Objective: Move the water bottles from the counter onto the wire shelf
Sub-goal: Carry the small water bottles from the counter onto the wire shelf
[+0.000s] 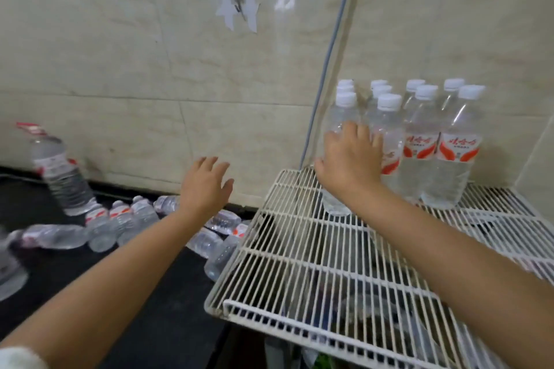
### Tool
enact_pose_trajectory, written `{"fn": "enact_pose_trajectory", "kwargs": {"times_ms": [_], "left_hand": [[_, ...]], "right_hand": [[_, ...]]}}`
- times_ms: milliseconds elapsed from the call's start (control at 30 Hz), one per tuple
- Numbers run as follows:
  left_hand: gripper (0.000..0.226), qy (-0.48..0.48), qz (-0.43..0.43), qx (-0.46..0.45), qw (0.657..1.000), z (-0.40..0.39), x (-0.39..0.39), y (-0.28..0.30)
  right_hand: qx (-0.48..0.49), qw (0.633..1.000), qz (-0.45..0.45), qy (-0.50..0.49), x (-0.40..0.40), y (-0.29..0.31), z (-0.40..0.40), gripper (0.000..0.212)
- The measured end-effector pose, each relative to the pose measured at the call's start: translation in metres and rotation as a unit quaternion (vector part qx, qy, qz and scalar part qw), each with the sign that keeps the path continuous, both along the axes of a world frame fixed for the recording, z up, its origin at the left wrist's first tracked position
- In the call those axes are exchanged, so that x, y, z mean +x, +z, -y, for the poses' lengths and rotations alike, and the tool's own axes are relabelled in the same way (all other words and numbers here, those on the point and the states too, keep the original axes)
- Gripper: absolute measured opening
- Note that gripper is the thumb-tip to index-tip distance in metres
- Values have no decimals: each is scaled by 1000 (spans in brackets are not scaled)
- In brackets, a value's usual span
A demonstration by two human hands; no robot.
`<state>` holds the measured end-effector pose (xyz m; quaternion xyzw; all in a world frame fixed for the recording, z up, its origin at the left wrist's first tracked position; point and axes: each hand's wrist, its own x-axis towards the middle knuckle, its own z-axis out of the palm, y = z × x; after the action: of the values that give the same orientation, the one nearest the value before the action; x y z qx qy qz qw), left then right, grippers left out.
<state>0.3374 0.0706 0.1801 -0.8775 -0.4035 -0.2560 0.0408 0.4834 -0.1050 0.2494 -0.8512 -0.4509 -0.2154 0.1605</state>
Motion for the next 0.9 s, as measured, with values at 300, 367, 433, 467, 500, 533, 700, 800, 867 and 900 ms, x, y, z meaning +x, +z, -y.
{"fn": "enact_pose_trajectory", "kwargs": {"times_ms": [300,367,433,467,500,533,700,800,867,900], "left_hand": [[34,100,-72,-54,991,-46,-132,-59],[35,124,-77,-87,985,-65,-158,-77],[34,120,-84,-97,985,-86,-179,-95],[34,108,-81,-109,985,-96,-184,-104],[34,96,-81,-121,985,-109,-189,-113],[33,80,-81,-128,985,-122,-192,-121],[37,-28,-114,-165,979,-177,-186,-177],[46,-71,-119,-196,971,-193,-165,-203],[58,-105,-115,-208,966,-208,-145,-219],[61,-119,-106,-219,963,-215,-133,-223]], "right_hand": [[-92,986,-47,128,-99,-29,-128,35],[-116,984,-57,125,-123,-40,-163,37],[-143,981,-72,110,-146,-53,-199,40],[-157,979,-81,99,-154,-61,-214,41],[-170,977,-95,81,-162,-71,-231,42],[-179,975,-115,58,-168,-83,-247,42],[-212,951,-212,-79,-178,-171,-299,42],[-203,929,-266,-155,-174,-217,-302,52],[-167,910,-318,-206,-168,-240,-300,55],[-143,896,-352,-227,-165,-250,-299,54]]}}
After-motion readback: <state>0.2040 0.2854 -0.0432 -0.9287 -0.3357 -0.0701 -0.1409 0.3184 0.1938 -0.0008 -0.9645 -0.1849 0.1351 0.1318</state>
